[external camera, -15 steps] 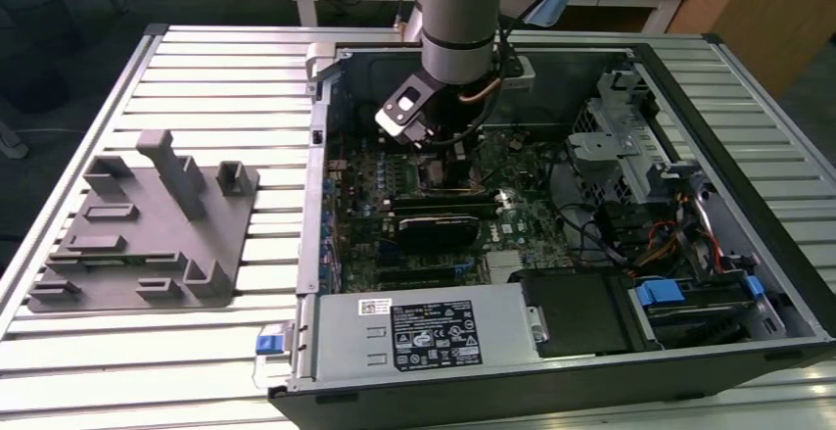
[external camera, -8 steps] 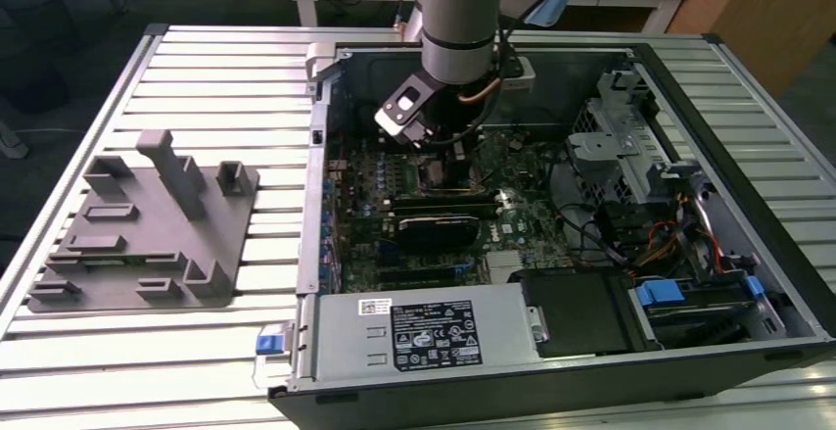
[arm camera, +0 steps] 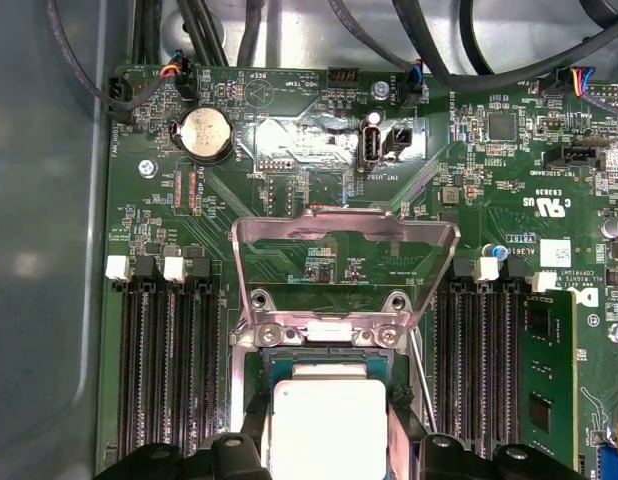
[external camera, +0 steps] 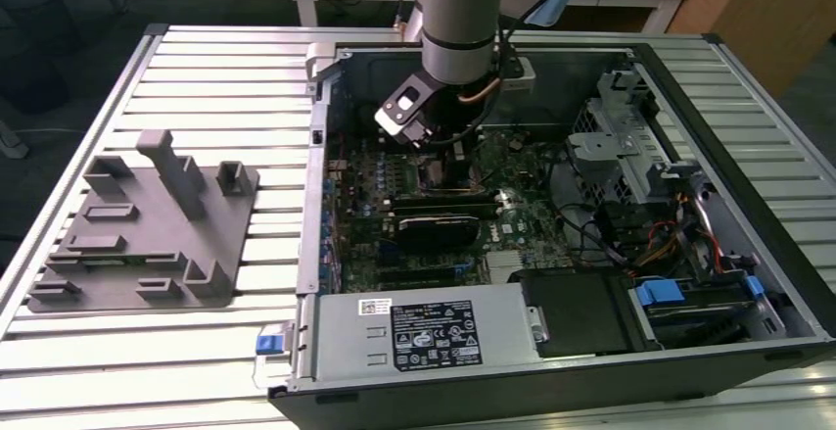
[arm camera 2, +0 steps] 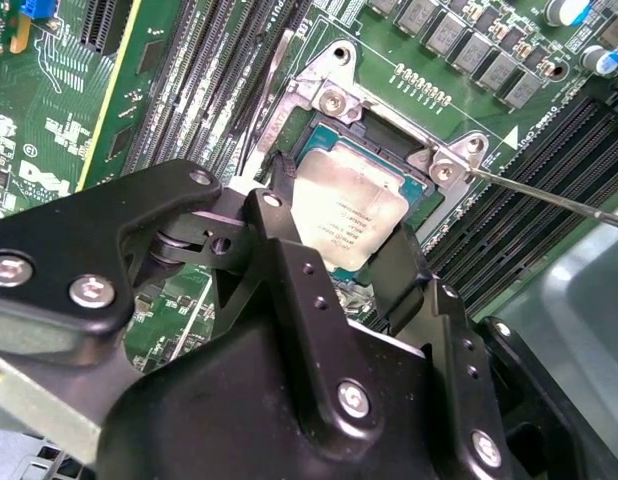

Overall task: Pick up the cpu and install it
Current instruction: 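Place the cpu into insertion slot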

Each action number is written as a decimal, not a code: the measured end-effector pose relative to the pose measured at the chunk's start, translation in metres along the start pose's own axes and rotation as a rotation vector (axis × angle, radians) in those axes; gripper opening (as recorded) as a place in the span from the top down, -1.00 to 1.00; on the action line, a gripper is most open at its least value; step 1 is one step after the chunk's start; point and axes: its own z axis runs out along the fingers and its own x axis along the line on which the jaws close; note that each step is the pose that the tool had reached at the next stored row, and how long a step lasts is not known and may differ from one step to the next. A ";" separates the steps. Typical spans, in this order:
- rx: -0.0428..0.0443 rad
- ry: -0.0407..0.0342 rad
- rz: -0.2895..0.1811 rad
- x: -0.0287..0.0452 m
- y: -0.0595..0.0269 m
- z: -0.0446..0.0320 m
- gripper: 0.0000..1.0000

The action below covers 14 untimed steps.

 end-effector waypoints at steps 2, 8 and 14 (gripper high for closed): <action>-0.0001 0.0002 0.000 0.0000 0.0000 0.0001 -0.08; -0.0005 0.0008 0.000 0.0001 0.0001 0.0004 -0.22; -0.0002 0.0019 0.000 -0.0001 0.0003 -0.0056 -0.22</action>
